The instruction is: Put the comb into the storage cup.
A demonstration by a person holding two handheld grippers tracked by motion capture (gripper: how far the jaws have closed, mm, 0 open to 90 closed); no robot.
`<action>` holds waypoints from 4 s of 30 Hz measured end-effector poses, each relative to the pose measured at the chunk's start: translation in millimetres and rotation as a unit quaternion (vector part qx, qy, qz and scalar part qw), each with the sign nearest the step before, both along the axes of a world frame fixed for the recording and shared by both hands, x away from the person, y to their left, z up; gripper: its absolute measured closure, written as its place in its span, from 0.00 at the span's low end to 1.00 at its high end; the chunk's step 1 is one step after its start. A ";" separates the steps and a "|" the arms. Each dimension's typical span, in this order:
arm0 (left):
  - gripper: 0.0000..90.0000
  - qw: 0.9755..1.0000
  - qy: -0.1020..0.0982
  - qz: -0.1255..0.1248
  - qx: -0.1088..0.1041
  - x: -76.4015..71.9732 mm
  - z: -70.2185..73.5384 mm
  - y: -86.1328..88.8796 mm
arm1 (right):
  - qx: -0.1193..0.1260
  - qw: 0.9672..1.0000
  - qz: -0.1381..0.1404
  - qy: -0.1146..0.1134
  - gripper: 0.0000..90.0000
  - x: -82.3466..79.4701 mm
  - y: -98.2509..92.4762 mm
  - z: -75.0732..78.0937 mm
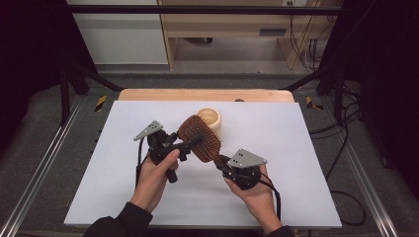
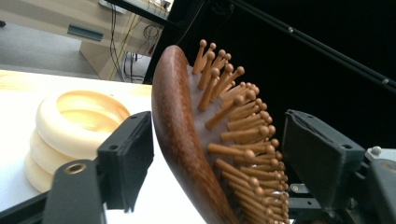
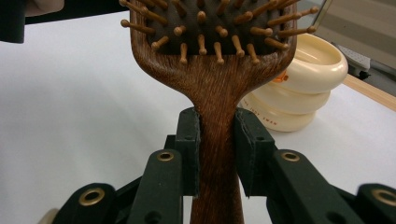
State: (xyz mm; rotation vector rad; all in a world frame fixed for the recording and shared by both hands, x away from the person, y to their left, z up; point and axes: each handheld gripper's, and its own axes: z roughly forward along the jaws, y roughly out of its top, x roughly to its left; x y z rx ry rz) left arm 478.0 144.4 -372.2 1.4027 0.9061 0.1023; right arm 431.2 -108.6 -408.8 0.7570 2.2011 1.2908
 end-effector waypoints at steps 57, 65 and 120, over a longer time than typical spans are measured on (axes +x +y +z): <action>0.58 0.999 0.003 0.029 -0.014 -3.3 16.4 -2.0 | 0.029 0.999 0.009 0.018 0.62 -2.3 3.4 -9.1; 0.58 0.998 -0.025 0.061 0.013 -4.0 28.6 10.0 | 0.061 0.998 -0.013 0.004 0.41 -1.9 -11.7 -7.6; 0.57 0.991 -0.055 0.124 0.005 44.7 113.3 0.8 | 0.075 0.980 -0.179 -0.046 0.04 0.3 -120.8 -34.8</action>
